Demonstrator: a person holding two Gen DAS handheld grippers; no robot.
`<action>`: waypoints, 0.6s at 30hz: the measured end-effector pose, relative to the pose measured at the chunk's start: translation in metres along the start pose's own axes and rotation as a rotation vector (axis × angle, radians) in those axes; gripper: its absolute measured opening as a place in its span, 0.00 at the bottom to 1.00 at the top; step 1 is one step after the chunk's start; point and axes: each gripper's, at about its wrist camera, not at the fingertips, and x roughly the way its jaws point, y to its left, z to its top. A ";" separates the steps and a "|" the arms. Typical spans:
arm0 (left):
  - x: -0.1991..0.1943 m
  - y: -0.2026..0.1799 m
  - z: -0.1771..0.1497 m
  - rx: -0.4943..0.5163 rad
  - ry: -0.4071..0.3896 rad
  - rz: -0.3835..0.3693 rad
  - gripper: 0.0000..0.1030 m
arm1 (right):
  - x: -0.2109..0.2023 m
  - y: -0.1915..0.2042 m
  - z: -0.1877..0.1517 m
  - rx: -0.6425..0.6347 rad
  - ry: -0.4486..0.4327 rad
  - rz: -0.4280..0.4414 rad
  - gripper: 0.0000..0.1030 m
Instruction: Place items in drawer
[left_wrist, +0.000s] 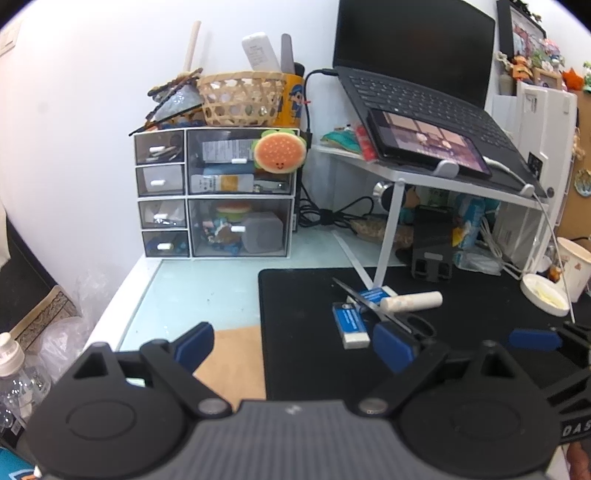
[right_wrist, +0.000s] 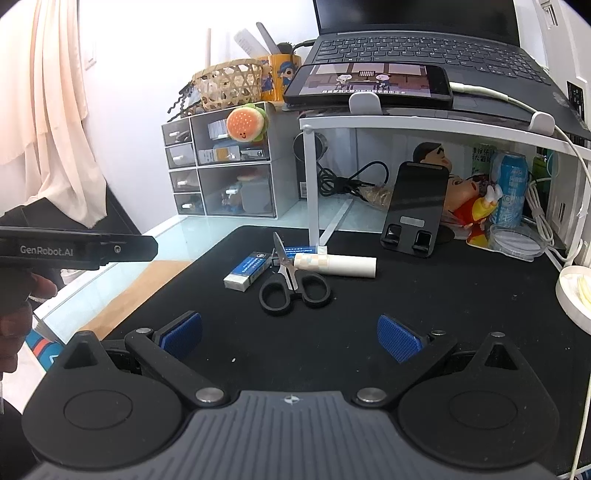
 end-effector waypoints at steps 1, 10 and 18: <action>0.000 0.001 0.002 -0.002 0.000 -0.001 0.92 | 0.000 0.000 0.000 0.000 -0.001 0.000 1.00; -0.004 0.012 0.021 -0.003 -0.037 0.021 0.92 | -0.004 -0.004 0.001 0.011 -0.016 0.000 1.00; 0.000 0.021 0.030 -0.011 -0.035 0.039 0.92 | -0.001 0.000 0.001 0.003 -0.014 0.005 1.00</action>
